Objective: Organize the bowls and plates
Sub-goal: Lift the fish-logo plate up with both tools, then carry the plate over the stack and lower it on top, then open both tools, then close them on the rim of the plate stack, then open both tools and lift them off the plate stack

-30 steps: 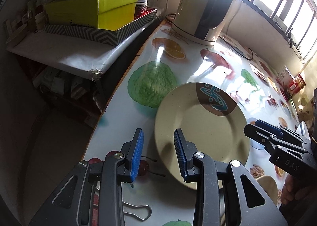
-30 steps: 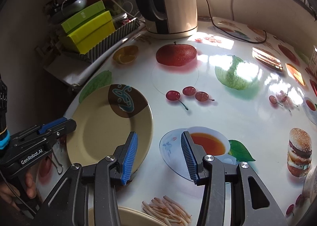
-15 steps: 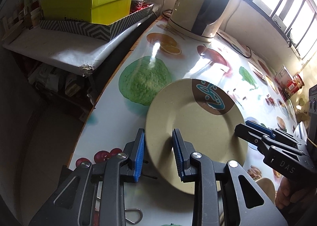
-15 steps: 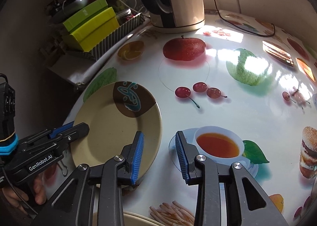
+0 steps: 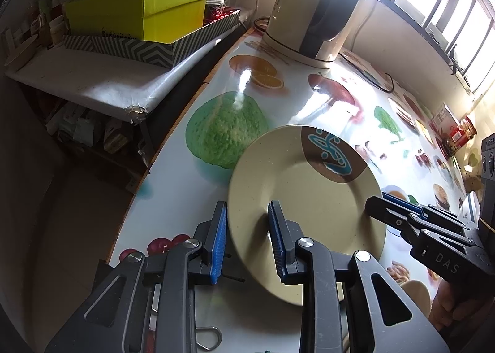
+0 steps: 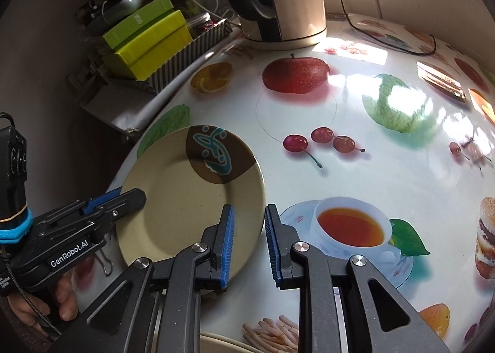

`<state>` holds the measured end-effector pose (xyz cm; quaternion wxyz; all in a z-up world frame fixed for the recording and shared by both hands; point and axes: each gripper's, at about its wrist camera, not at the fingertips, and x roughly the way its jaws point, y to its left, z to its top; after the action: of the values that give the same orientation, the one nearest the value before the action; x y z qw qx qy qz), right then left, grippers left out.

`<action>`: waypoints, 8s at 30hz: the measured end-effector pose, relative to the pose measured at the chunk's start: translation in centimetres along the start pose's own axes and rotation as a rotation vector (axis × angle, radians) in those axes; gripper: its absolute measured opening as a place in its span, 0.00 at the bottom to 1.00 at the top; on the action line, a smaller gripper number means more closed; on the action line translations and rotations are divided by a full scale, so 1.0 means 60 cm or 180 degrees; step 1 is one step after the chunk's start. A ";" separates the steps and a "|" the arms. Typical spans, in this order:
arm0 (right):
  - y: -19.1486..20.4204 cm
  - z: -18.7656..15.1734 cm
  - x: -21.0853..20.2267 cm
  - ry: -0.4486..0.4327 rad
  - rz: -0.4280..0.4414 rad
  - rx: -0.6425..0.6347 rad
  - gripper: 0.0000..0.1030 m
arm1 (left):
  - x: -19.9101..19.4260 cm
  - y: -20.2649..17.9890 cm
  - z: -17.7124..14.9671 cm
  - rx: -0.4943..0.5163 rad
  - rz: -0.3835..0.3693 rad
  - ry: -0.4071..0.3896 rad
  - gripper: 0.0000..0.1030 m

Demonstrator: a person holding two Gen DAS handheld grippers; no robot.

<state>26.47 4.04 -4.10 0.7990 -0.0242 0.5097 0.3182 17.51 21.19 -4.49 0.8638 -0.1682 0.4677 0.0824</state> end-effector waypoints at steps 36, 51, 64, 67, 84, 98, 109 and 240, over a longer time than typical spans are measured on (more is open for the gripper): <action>-0.008 -0.022 -0.078 -0.0226 0.0018 0.0139 0.19 | -0.064 -0.041 -0.016 0.0115 -0.0067 -0.0141 0.25; -0.020 -0.066 -0.147 -0.0367 -0.0016 0.0221 0.19 | -0.105 -0.085 -0.051 0.0253 -0.0154 -0.0192 0.25; -0.028 -0.122 -0.193 -0.0428 -0.0025 0.0301 0.19 | -0.128 -0.109 -0.090 0.0339 -0.0194 -0.0180 0.25; -0.030 -0.133 -0.198 -0.0430 -0.0051 0.0324 0.19 | -0.131 -0.113 -0.099 0.0359 -0.0210 -0.0168 0.25; -0.038 -0.196 -0.215 -0.0371 -0.0046 0.0442 0.19 | -0.135 -0.125 -0.151 0.0400 -0.0235 -0.0058 0.25; -0.040 -0.229 -0.222 -0.0341 -0.0079 0.0492 0.19 | -0.131 -0.129 -0.188 0.0419 -0.0243 0.0048 0.26; -0.043 -0.241 -0.218 -0.0311 -0.0090 0.0522 0.19 | -0.124 -0.128 -0.203 0.0419 -0.0228 0.0124 0.26; -0.114 -0.102 -0.113 -0.0256 -0.0197 0.0906 0.52 | -0.019 -0.134 -0.041 0.0329 -0.0510 0.0197 0.46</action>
<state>23.36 -6.89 -3.35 0.8235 0.0864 0.5163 0.2188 17.35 12.85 -3.09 0.8603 -0.1627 0.4828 -0.0165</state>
